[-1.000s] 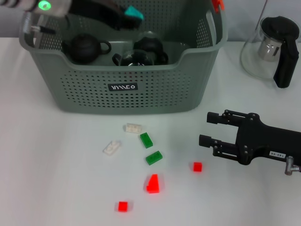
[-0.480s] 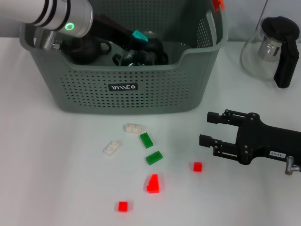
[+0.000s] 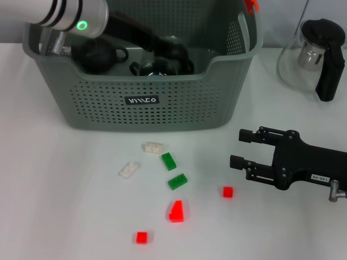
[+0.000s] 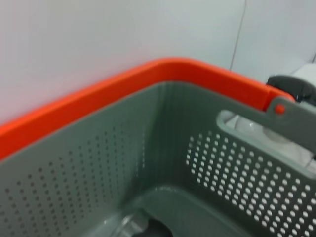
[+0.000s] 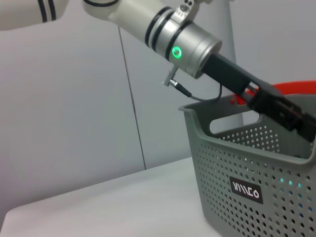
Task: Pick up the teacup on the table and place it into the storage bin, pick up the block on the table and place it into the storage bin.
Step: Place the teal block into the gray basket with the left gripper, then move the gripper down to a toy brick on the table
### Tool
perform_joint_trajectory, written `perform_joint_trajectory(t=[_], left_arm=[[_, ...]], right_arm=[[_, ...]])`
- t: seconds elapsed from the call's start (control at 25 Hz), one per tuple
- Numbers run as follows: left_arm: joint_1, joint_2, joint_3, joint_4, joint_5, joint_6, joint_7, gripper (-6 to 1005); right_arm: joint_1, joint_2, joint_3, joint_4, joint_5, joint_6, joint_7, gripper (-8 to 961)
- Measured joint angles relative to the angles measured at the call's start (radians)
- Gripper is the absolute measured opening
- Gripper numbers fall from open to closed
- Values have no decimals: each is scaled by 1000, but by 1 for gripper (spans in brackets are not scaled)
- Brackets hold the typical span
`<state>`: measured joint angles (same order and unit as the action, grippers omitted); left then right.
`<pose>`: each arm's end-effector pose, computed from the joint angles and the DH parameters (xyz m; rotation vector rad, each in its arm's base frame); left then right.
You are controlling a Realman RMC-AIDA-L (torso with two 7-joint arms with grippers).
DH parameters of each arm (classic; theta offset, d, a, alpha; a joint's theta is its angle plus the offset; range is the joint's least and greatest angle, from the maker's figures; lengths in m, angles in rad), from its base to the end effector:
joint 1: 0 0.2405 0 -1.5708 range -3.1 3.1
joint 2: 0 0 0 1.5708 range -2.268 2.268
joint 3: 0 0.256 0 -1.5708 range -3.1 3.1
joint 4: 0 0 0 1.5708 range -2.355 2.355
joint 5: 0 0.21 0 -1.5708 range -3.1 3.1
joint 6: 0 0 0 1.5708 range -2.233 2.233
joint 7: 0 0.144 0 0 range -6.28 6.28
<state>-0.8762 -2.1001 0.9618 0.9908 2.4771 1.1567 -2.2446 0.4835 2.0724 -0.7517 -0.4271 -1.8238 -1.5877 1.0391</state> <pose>-0.1388 0.4535 0.0183 -2.4700 -0.7431 -0.1020 0.2688 0.2972 -0.0300 -2.7011 0.4337 0.9048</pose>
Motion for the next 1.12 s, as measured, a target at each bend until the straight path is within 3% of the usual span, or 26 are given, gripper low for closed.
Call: perform_joint_trajectory(t=[0.12, 0.28, 0.48, 0.72, 0.88, 1.0, 1.12], left_arm=[[61, -30, -4, 126, -42, 5, 14, 681], [181, -69, 7, 324, -187, -4, 78, 803], [281, -76, 26, 404, -304, -4, 85, 825], [323, -73, -91, 340, -393, 239, 145, 823], [353, -69, -219, 192, -484, 462, 422, 822], [371, -67, -267, 97, -463, 575, 586, 822], [390, -72, -264, 64, -371, 604, 658, 823]], right_arm=[[-2, 0, 0, -2, 1, 0, 0, 684], [-1, 1, 0, -2, 1, 0, 2, 683], [0, 1, 0, -4, 0, 0, 2, 683], [-2, 1, 4, -5, 2, 1, 5, 683], [-3, 2, 7, -6, 3, 1, 6, 683], [-5, 2, 9, -6, 3, 2, 6, 683], [-7, 1, 12, -3, 3, 3, 6, 683]])
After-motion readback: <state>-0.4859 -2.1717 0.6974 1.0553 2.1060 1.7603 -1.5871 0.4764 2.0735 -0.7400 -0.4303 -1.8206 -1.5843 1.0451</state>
